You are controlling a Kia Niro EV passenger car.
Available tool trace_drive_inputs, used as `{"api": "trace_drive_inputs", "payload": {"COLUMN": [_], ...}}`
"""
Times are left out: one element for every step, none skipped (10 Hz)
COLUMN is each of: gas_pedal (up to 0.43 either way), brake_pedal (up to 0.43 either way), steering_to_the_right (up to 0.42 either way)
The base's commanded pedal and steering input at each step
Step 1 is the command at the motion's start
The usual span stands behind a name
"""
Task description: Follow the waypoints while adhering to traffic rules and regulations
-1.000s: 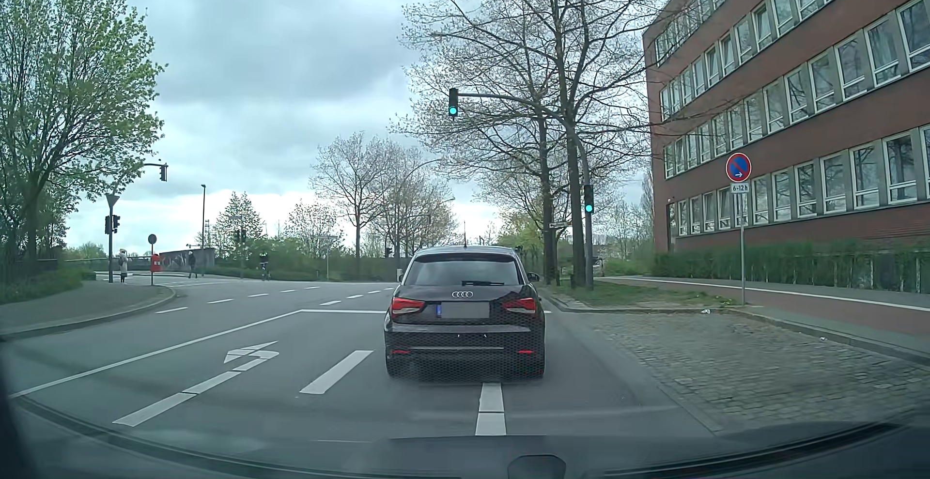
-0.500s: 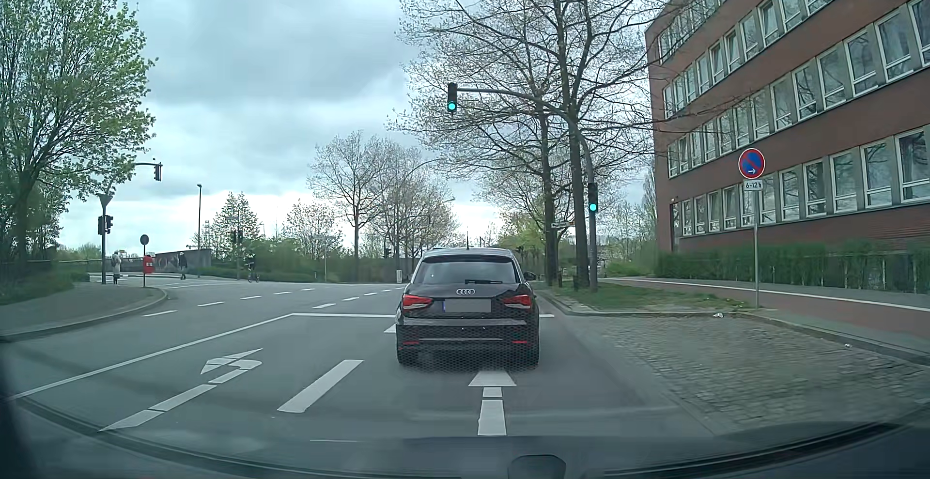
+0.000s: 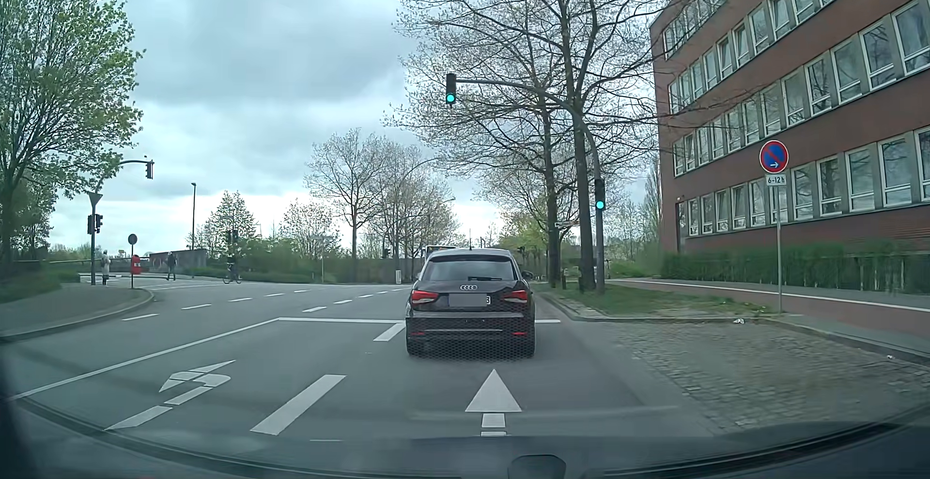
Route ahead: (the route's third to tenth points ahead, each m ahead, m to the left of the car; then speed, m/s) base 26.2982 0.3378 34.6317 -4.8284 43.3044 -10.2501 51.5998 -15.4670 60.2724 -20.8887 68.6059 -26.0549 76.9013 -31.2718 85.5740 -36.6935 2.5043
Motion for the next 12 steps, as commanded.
{"api": "trace_drive_inputs", "payload": {"gas_pedal": [0.268, 0.268, 0.268, 0.268, 0.268, 0.268, 0.268, 0.268, 0.268, 0.268, 0.268, 0.268], "brake_pedal": [0.006, 0.006, 0.006, 0.006, 0.006, 0.006, 0.006, 0.006, 0.006, 0.006, 0.006, 0.006], "steering_to_the_right": [-0.008, -0.008, -0.008, -0.008, -0.007, -0.004, -0.003, -0.003, -0.003, -0.003, -0.003, -0.003]}}
